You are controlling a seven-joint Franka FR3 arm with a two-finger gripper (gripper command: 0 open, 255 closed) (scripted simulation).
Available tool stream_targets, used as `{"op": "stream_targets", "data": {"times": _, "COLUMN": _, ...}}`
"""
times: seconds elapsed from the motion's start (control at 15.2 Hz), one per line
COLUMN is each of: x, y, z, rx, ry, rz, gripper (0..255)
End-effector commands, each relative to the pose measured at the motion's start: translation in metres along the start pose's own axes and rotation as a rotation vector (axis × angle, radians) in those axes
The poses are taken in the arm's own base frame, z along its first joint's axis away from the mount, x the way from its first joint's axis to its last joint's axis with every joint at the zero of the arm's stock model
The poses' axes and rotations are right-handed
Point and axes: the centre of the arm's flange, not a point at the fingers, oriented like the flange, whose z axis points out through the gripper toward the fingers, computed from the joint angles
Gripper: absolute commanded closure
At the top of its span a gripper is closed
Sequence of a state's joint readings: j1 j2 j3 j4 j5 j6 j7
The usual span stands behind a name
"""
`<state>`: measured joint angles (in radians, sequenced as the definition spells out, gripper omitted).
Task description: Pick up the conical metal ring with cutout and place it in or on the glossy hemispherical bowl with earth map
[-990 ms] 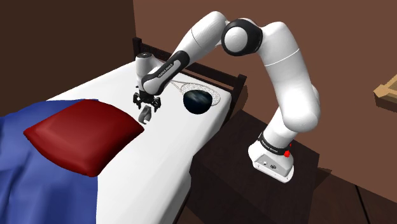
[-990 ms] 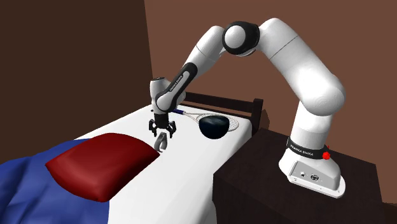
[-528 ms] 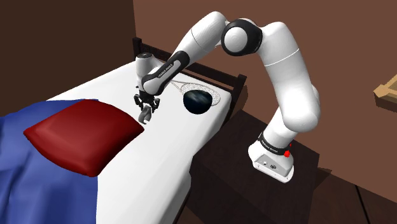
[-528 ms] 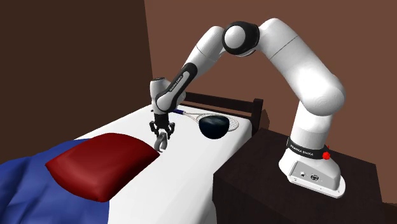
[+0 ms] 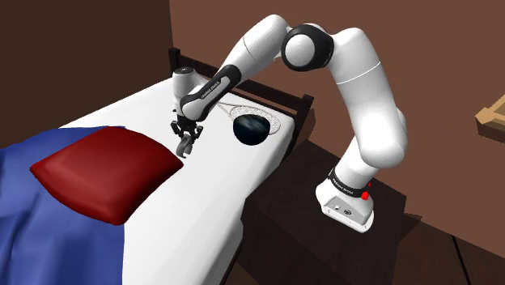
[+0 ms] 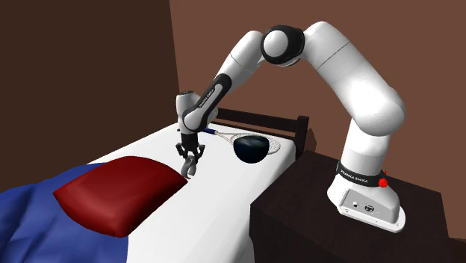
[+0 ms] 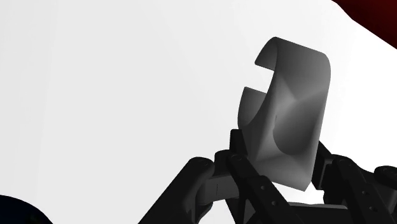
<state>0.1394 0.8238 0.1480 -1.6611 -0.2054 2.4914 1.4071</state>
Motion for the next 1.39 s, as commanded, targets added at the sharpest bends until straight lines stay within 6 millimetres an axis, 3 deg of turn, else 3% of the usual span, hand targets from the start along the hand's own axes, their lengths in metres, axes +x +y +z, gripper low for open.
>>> {"op": "stream_targets", "data": {"times": 0.0, "x": 0.000, "y": 0.000, "z": 0.000, "rx": 0.000, "ry": 0.000, "rz": 0.000, "gripper": 255}}
{"op": "stream_targets", "data": {"times": 1.32, "x": 0.002, "y": -0.002, "z": -0.105, "rx": 0.000, "ry": 0.000, "rz": 0.000, "gripper": 255}}
